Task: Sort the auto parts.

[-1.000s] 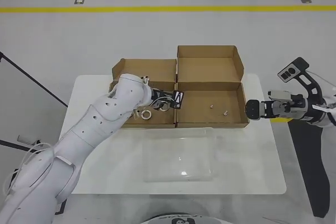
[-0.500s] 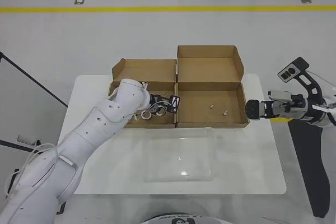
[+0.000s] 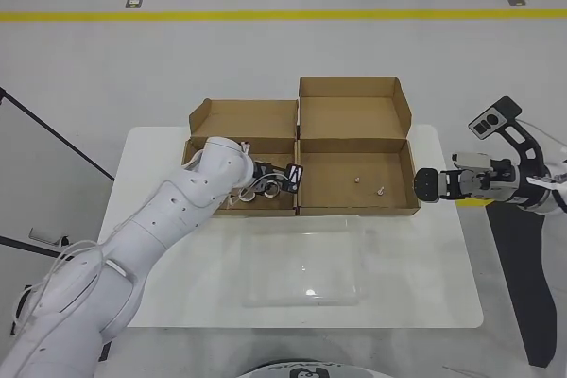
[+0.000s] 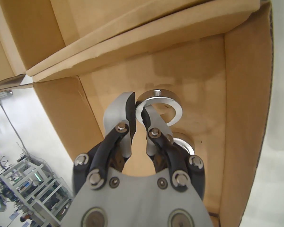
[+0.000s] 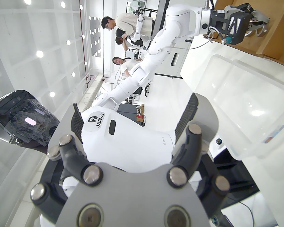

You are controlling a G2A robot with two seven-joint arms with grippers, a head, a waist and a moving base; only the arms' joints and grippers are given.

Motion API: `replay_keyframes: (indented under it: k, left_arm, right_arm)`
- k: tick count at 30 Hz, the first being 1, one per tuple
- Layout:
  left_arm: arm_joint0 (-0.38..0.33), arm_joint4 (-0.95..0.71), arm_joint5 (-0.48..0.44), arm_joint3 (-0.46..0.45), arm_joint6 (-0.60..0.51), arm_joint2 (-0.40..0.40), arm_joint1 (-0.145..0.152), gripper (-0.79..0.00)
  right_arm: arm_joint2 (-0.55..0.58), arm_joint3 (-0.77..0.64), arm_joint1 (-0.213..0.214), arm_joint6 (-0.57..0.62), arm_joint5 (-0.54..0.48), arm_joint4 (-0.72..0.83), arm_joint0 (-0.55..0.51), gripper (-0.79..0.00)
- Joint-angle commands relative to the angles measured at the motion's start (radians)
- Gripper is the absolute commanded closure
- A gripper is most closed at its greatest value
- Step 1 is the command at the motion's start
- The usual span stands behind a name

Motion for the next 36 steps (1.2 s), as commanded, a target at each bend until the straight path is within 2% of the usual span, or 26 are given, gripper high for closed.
replay_keyframes:
  k: [1,12,13,16,18,19,26,30,32,33,34,36]
  left_arm:
    - [-0.003,0.001,0.0,0.014,0.008,0.004,-0.004,0.0]
    - [-0.016,0.019,0.009,0.066,0.038,0.017,-0.02,-0.012]
    - [-0.017,0.019,0.009,0.07,0.04,0.017,-0.02,-0.105]
    - [-0.019,0.021,0.008,0.078,0.046,0.016,-0.023,-0.299]
    - [-0.02,0.024,0.007,0.083,0.049,0.016,-0.024,-0.379]
    - [-0.02,0.026,0.007,0.086,0.051,0.016,-0.024,-0.403]
    - [-0.021,0.028,0.005,0.093,0.063,0.005,-0.023,-0.446]
    - [-0.019,0.021,0.007,0.077,0.074,-0.009,-0.019,-0.566]
    - [-0.02,0.013,0.004,0.059,0.078,-0.022,-0.016,-0.717]
    - [-0.018,0.011,0.003,0.049,0.079,-0.028,-0.014,-0.757]
    - [-0.015,0.009,0.003,0.039,0.08,-0.034,-0.011,-0.785]
    - [-0.01,-0.001,-0.002,0.017,0.084,-0.05,-0.005,-0.785]
  right_arm:
    - [0.0,0.0,0.0,0.0,0.0,0.0,0.0,-0.785]
    - [0.0,0.0,0.0,0.0,0.0,0.0,0.0,-0.785]
    - [0.0,0.0,0.0,0.0,0.0,0.0,0.0,-0.785]
    - [0.0,0.0,0.0,0.0,0.0,0.0,0.0,-0.785]
    - [0.0,0.0,0.0,0.0,0.0,0.0,0.0,-0.785]
    - [0.0,0.0,0.0,0.0,0.0,0.0,0.0,-0.785]
    - [0.0,0.0,0.0,0.0,0.0,0.0,0.0,-0.785]
    - [0.0,0.0,0.0,0.0,0.0,0.0,0.0,-0.785]
    - [0.0,0.0,0.0,0.0,0.0,0.0,0.0,-0.785]
    - [0.0,0.0,0.0,0.0,0.0,0.0,0.0,-0.785]
    - [0.0,0.0,0.0,0.0,0.0,0.0,0.0,-0.785]
    - [0.0,0.0,0.0,0.0,0.0,0.0,0.0,-0.785]
